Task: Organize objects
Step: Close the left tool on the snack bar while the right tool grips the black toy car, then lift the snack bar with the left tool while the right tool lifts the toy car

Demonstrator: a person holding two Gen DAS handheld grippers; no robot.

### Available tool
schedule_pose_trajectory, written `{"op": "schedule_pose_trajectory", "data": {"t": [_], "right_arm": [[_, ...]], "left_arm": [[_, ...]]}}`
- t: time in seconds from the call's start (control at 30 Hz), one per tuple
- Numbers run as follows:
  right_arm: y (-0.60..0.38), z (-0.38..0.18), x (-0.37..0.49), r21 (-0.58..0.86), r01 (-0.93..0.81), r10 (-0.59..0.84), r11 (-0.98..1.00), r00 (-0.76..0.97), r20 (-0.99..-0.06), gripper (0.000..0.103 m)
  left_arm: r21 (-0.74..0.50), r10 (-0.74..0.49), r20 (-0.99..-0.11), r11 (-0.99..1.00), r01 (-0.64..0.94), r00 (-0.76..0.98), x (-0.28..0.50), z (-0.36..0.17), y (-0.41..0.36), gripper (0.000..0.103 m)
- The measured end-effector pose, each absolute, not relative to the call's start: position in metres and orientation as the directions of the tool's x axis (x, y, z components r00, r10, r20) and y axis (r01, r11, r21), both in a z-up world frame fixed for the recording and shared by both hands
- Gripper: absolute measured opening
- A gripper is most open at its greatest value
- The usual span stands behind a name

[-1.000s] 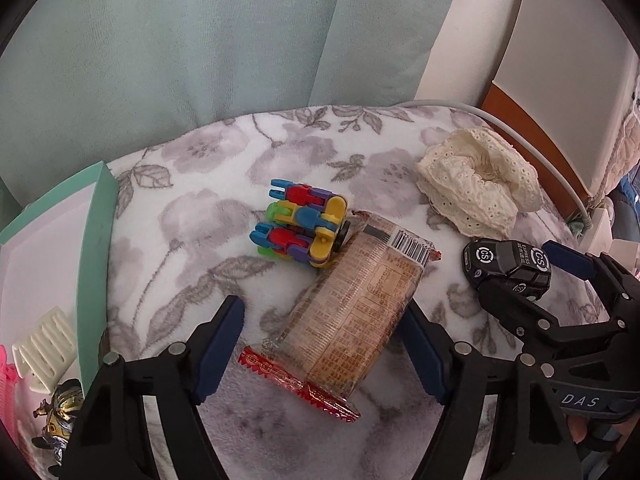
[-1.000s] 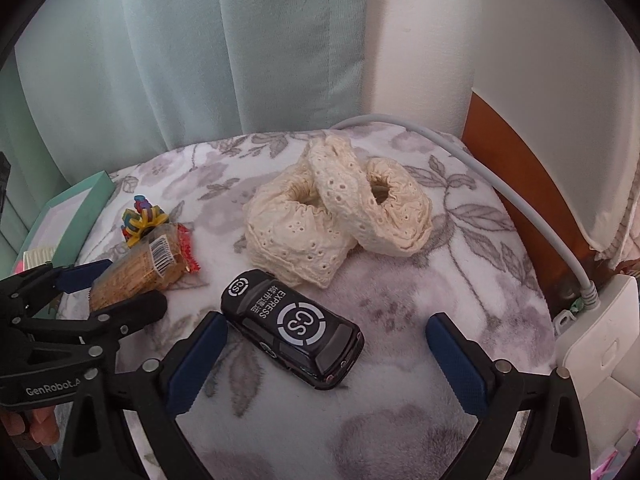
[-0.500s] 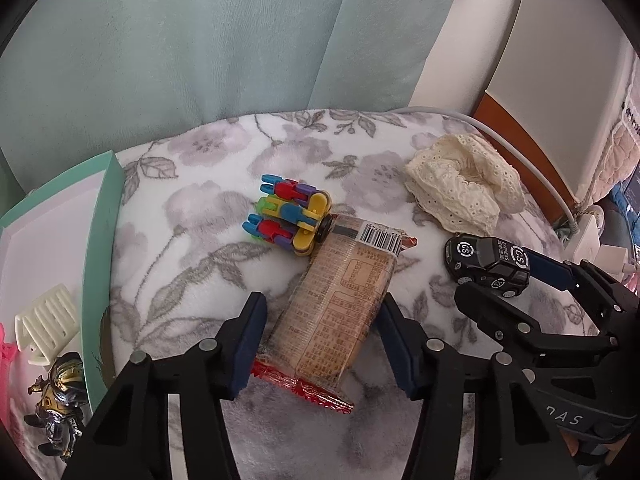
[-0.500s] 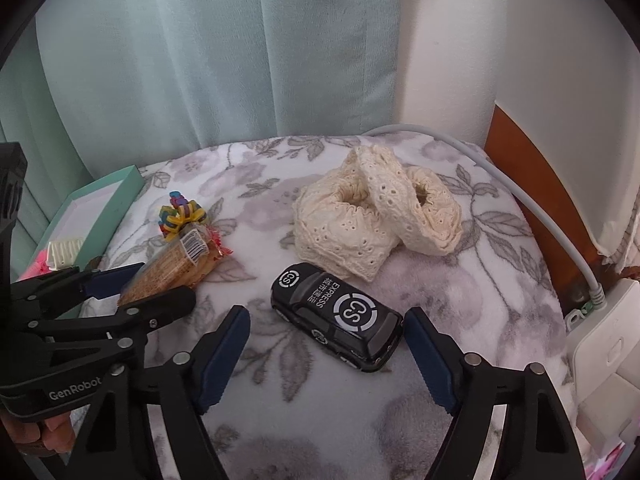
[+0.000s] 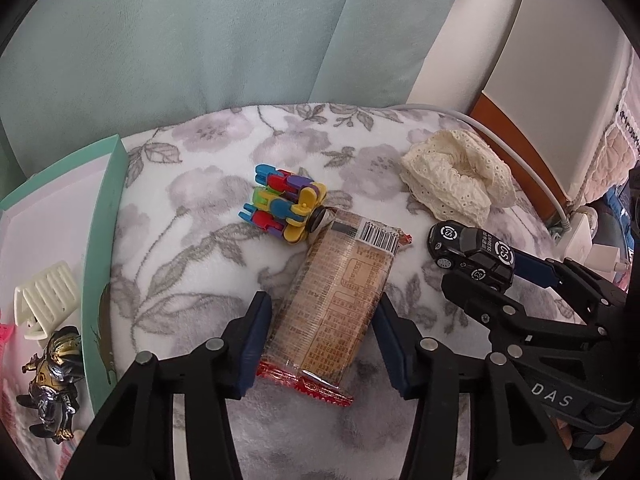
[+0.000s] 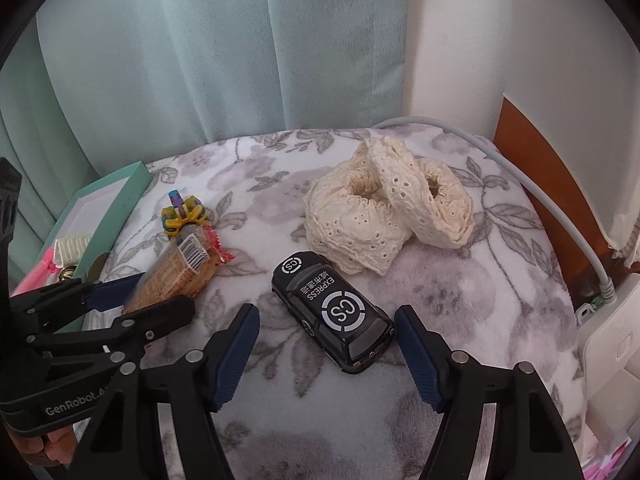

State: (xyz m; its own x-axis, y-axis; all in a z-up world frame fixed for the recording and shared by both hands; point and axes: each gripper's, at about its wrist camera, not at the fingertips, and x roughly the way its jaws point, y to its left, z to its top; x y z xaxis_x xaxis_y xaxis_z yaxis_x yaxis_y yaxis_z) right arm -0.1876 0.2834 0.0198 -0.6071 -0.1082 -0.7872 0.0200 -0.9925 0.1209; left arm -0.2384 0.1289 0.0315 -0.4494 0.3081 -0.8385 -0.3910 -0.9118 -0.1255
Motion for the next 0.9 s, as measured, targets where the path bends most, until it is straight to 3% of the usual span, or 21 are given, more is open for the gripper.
{"op": "schedule_pose_trajectory", "data": {"t": [0.37, 0.53, 0.9], "right_arm": [[0.276, 0.015, -0.193, 0.082, 0.01, -0.071, -0.997, -0.613, -0.787, 0.072], [0.273, 0.015, -0.19, 0.056, 0.0, -0.044, -0.998, -0.615, -0.788, 0.057], [0.272, 0.029, -0.174, 0.084, -0.01, -0.06, -0.996, -0.621, -0.782, 0.057]], "left_arm": [[-0.117, 0.297, -0.84, -0.916, -0.383, -0.454, -0.239, 0.029, 0.129, 0.052], [-0.115, 0.295, -0.842, -0.916, -0.384, -0.451, -0.234, 0.03, 0.13, 0.047], [-0.147, 0.325, -0.839, -0.907, -0.394, -0.436, -0.215, 0.034, 0.126, 0.04]]}}
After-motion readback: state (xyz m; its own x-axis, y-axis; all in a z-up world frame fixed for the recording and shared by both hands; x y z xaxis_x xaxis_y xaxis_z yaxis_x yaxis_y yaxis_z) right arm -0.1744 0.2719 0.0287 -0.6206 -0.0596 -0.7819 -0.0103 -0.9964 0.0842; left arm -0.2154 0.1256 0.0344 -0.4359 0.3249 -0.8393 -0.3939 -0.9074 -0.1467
